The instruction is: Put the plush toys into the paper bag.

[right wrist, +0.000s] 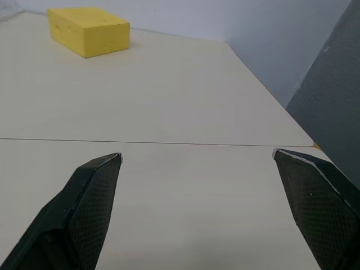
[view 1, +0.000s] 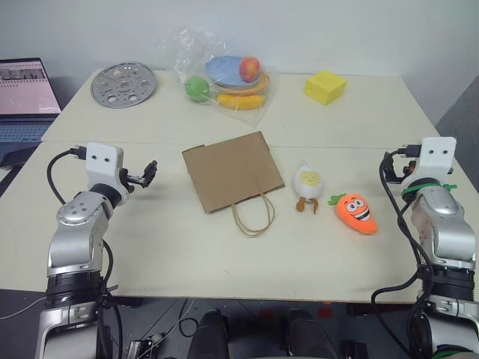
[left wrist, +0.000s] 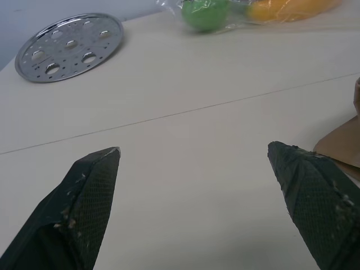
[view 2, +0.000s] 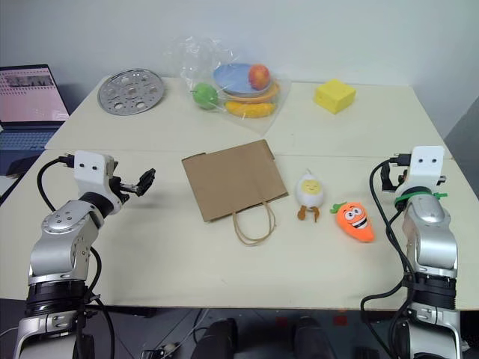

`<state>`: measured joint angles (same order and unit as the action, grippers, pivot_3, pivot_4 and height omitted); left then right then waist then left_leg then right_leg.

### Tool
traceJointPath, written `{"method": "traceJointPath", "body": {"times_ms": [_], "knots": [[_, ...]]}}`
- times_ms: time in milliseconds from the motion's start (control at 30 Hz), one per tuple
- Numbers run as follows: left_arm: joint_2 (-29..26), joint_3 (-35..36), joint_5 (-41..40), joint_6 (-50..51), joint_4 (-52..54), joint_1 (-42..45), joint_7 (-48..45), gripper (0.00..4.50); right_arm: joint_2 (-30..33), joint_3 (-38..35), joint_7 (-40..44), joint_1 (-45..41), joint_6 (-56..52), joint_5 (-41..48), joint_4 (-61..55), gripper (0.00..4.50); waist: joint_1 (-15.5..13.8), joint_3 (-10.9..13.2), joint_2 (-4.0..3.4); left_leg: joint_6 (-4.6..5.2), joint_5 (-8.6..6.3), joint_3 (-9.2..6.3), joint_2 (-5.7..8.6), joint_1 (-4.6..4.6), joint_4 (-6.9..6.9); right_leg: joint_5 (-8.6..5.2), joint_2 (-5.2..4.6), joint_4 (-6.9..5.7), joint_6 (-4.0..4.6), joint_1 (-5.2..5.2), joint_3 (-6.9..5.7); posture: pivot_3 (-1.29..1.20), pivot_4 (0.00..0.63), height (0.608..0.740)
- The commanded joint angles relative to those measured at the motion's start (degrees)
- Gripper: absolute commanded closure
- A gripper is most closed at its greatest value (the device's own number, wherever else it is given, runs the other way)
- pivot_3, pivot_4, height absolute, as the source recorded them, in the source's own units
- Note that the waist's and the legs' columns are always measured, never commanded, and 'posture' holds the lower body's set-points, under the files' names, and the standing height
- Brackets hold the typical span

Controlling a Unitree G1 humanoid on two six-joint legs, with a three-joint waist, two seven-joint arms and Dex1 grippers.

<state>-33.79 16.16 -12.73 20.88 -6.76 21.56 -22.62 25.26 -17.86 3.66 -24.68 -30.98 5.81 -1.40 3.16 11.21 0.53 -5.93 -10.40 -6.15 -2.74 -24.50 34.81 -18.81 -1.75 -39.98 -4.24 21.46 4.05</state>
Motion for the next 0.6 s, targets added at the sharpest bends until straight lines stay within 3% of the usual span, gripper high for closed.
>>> {"method": "traceJointPath", "body": {"times_ms": [33,600], "knots": [[-1.24,1.56,-0.8,-0.55,2.72,-0.16,-0.85,0.01,0.38,-0.19,0.38,-0.12,1.05,0.1,-1.78,0.0,0.01,0.0,0.0,0.0,0.0,0.0,0.0,0.0,0.0,0.0,0.0,0.0,0.0,0.0,0.0,0.0,0.15,0.74],[-2.95,1.66,-0.56,-1.09,2.21,0.54,-1.12,0.01,0.44,0.32,1.54,0.24,1.18,0.12,-1.49,0.0,0.02,0.0,0.0,0.0,0.0,0.01,0.0,0.01,0.0,0.0,0.0,0.0,0.0,0.0,0.0,0.0,0.15,0.74]]}}
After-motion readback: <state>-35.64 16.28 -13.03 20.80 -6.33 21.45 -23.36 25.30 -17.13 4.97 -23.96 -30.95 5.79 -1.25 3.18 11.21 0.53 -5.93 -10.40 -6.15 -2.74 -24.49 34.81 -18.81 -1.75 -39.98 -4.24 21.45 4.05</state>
